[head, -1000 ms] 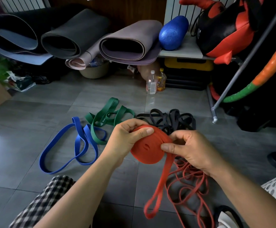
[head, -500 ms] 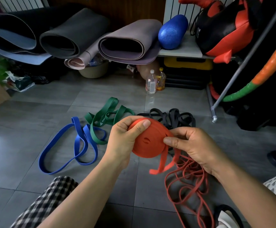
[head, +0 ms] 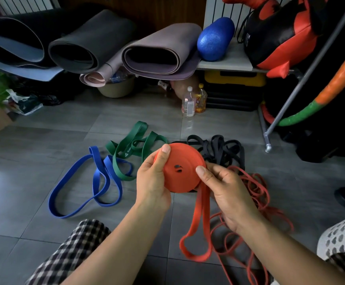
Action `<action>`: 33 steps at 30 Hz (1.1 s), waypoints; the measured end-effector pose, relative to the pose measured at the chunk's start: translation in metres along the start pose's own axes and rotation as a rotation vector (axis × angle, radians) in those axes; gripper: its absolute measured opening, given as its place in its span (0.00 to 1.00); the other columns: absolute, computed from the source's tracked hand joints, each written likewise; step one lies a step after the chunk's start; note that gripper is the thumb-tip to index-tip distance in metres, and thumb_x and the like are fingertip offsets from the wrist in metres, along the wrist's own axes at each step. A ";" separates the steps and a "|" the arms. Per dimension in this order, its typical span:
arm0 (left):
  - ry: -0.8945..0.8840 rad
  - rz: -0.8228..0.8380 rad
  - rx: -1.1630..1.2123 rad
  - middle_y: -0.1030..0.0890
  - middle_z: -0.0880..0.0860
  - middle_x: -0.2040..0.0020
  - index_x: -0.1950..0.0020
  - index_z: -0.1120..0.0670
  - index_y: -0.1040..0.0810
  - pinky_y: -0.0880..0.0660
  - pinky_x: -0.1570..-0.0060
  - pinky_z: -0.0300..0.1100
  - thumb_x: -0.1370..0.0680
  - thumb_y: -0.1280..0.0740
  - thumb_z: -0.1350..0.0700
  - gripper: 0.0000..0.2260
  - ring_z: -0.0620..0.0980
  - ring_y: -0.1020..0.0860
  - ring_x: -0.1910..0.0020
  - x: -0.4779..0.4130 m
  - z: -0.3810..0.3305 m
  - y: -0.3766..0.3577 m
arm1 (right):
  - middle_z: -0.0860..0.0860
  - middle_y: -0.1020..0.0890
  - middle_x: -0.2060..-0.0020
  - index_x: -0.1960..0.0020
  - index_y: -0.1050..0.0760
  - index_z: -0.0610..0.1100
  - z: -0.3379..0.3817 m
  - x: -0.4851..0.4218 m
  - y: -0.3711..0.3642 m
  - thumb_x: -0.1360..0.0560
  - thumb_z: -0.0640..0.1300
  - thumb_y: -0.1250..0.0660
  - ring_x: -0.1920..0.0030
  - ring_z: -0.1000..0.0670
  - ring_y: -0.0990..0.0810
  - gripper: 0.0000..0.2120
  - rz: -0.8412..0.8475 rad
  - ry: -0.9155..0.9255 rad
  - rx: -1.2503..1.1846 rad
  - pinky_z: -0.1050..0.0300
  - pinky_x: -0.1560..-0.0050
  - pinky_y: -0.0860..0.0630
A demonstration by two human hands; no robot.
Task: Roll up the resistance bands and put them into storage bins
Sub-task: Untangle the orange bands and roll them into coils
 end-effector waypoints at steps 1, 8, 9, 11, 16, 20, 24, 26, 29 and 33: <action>0.007 -0.005 0.007 0.18 0.53 0.61 0.54 0.55 0.21 0.21 0.59 0.46 0.27 0.32 0.53 0.07 0.50 0.19 0.62 -0.001 0.002 0.000 | 0.53 0.15 0.62 0.54 0.21 0.44 0.000 0.000 0.000 0.27 0.42 0.35 0.58 0.57 0.18 0.05 -0.004 0.001 -0.004 0.70 0.59 0.25; 0.004 0.200 -0.213 0.20 0.48 0.62 0.56 0.52 0.23 0.23 0.66 0.40 0.26 0.33 0.53 0.03 0.46 0.21 0.64 -0.003 -0.001 -0.011 | 0.52 0.17 0.67 0.59 0.21 0.43 0.020 -0.011 0.017 0.26 0.40 0.35 0.64 0.56 0.19 0.06 0.102 -0.050 0.188 0.67 0.63 0.24; -0.043 0.287 -0.344 0.20 0.47 0.60 0.54 0.51 0.23 0.23 0.66 0.40 0.28 0.32 0.52 0.05 0.45 0.22 0.63 -0.003 -0.005 -0.015 | 0.50 0.17 0.66 0.58 0.21 0.41 0.023 -0.012 0.020 0.26 0.39 0.36 0.63 0.55 0.20 0.05 0.134 -0.066 0.222 0.65 0.62 0.22; -0.087 0.443 -0.565 0.19 0.47 0.57 0.52 0.49 0.22 0.22 0.60 0.40 0.33 0.28 0.49 0.11 0.45 0.21 0.60 0.000 -0.007 -0.021 | 0.47 0.17 0.61 0.54 0.21 0.40 0.027 -0.011 0.024 0.26 0.39 0.36 0.59 0.50 0.18 0.05 0.223 -0.106 0.306 0.60 0.56 0.21; -0.086 0.467 -0.716 0.20 0.48 0.67 0.62 0.52 0.20 0.25 0.65 0.36 0.32 0.29 0.51 0.05 0.44 0.23 0.67 0.006 -0.002 -0.024 | 0.44 0.16 0.55 0.50 0.21 0.42 0.028 -0.003 0.019 0.25 0.41 0.35 0.52 0.46 0.18 0.07 0.340 -0.082 0.552 0.54 0.47 0.22; -0.145 0.350 -0.593 0.21 0.50 0.67 0.62 0.54 0.21 0.26 0.63 0.42 0.28 0.32 0.54 0.05 0.47 0.24 0.67 0.004 -0.005 -0.023 | 0.48 0.15 0.58 0.52 0.20 0.46 0.030 -0.004 0.021 0.27 0.42 0.34 0.56 0.50 0.16 0.05 0.228 -0.081 0.357 0.59 0.53 0.21; -0.161 0.182 -0.373 0.19 0.51 0.66 0.60 0.55 0.22 0.24 0.62 0.44 0.31 0.31 0.49 0.09 0.49 0.22 0.66 -0.001 -0.015 -0.014 | 0.52 0.16 0.65 0.58 0.20 0.45 0.025 -0.002 0.019 0.29 0.42 0.33 0.63 0.57 0.18 0.03 0.150 -0.098 0.202 0.69 0.62 0.25; -0.181 0.113 -0.328 0.19 0.51 0.67 0.61 0.55 0.22 0.24 0.64 0.43 0.30 0.31 0.50 0.09 0.48 0.22 0.67 -0.002 -0.017 -0.010 | 0.54 0.15 0.64 0.59 0.20 0.46 0.020 -0.001 0.017 0.28 0.42 0.33 0.61 0.59 0.18 0.04 0.093 -0.085 0.168 0.72 0.60 0.26; -0.215 0.033 -0.299 0.20 0.47 0.69 0.63 0.54 0.23 0.24 0.66 0.41 0.27 0.32 0.51 0.08 0.46 0.22 0.68 0.001 -0.016 -0.008 | 0.55 0.16 0.68 0.61 0.21 0.46 0.013 -0.002 0.014 0.27 0.42 0.34 0.65 0.61 0.19 0.05 0.032 -0.096 0.124 0.73 0.65 0.27; -0.243 -0.025 -0.252 0.20 0.46 0.68 0.64 0.53 0.23 0.23 0.62 0.43 0.26 0.33 0.51 0.09 0.46 0.22 0.66 0.002 -0.016 -0.005 | 0.54 0.16 0.69 0.62 0.21 0.46 0.010 -0.004 0.009 0.27 0.40 0.34 0.66 0.59 0.19 0.06 0.024 -0.085 0.107 0.70 0.64 0.25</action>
Point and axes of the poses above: each hand's wrist, its own x-axis away from the middle knuckle, its own y-axis out of the back of the hand, z = x × y, the point moved 6 cm from there along -x, towards the middle knuckle
